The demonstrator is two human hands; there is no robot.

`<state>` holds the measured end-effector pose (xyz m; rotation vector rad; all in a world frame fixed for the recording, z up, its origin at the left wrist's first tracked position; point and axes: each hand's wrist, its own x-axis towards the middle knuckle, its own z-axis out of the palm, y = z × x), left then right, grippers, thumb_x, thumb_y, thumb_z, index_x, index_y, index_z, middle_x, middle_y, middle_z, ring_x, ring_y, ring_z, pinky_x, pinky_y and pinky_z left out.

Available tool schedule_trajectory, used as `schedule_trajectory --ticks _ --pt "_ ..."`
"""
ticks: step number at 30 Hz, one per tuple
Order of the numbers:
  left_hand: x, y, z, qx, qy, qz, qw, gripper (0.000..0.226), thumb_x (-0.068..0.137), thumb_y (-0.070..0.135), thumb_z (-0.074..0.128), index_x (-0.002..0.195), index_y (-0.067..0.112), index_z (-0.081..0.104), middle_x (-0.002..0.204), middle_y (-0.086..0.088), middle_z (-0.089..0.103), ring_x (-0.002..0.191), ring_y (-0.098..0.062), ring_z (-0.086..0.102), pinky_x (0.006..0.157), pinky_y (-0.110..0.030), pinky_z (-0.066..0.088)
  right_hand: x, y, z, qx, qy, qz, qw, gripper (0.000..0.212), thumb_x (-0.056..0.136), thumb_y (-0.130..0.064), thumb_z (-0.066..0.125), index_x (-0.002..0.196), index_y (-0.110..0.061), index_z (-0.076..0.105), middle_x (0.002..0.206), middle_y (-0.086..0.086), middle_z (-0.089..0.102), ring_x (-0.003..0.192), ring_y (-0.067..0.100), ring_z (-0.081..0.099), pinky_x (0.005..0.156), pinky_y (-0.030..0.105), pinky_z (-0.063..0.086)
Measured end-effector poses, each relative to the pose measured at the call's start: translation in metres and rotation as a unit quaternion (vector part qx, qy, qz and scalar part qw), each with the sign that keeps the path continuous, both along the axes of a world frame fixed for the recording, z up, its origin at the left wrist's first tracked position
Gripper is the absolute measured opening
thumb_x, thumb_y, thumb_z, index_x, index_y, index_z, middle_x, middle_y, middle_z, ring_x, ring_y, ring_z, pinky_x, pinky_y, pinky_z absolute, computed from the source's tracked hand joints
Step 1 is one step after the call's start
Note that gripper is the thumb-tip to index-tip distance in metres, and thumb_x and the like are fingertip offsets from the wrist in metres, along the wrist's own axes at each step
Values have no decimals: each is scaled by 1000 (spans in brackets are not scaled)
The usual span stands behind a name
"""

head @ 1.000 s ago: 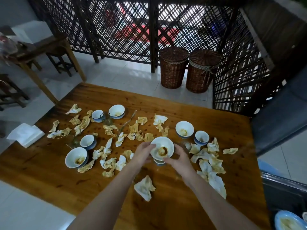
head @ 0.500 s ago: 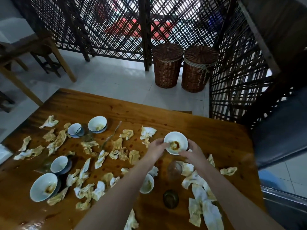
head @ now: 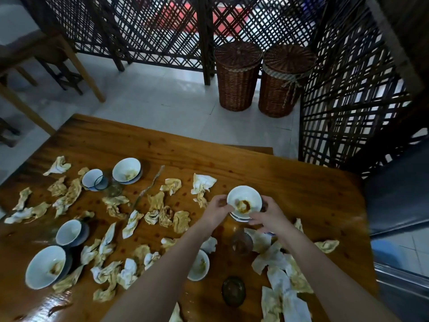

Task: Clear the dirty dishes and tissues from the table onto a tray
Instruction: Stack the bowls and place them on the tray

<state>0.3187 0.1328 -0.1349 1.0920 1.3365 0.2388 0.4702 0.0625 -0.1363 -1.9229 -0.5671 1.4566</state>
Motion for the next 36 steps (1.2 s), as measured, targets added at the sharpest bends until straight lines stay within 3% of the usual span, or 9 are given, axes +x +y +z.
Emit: schedule_trajectory --ticks 5,9,11,15,18,24,29,32,36 --pt "1 -5 -1 17 4 -20 1000 66 82 9 63 141 20 36 138 -3 45 125 -23 45 107 -44 41 -2 4 1 15 -35 25 999 72 77 -9 74 137 -26 37 107 -7 52 87 11 63 55 22 53" --pt "-2 -10 2 24 -15 -30 999 49 83 5 59 131 15 51 127 -7 55 114 -24 53 101 -42 47 -5 6 7 66 -71 47 994 65 69 -5 78 123 -25 47 103 -10 53 102 15 53 68 23 51" --pt "-4 -13 5 26 -33 -18 999 45 85 8 60 128 16 54 123 -6 58 112 -24 54 98 -45 49 -5 3 10 89 -91 56 990 60 67 -5 79 113 -28 49 105 -8 56 101 12 53 64 16 44" --pt "-9 -16 17 33 -87 9 996 24 89 20 64 109 32 60 109 14 61 101 -6 56 76 -26 49 -9 -5 21 137 -86 47 986 61 64 3 80 112 -26 56 101 -12 62 94 4 58 62 10 44" --pt "-15 -21 27 52 -107 1 993 30 93 30 60 121 34 52 112 21 53 104 -3 52 83 -25 46 -13 -14 31 160 -86 32 983 66 64 4 81 113 -30 54 99 -20 60 86 -5 57 54 4 43" --pt "-32 -43 49 88 -170 11 981 47 93 26 59 139 23 46 123 17 52 111 -8 54 79 -21 54 -24 -43 48 176 -94 24 980 82 67 -10 84 137 -26 44 123 -9 53 91 -2 61 55 8 46" --pt "-54 -76 66 90 -190 10 978 53 95 25 56 145 18 38 132 6 52 121 -13 51 87 -19 51 -41 -75 65 216 -91 11 972 76 66 -15 85 134 -24 51 125 -10 57 116 9 52 92 28 48" --pt "-68 -99 79 97 -186 2 978 57 96 25 54 149 19 32 142 -4 45 128 -17 47 95 -25 48 -57 -101 78 212 -36 -12 977 70 71 -21 83 132 -27 49 121 -15 54 115 11 53 90 33 53" --pt "-88 -139 101 114 -189 -38 975 50 97 28 52 145 26 36 134 5 51 124 -13 49 92 -24 48 -78 -148 100 216 33 -54 974 62 80 -33 73 136 -28 45 137 -5 50 113 17 59 92 40 52"
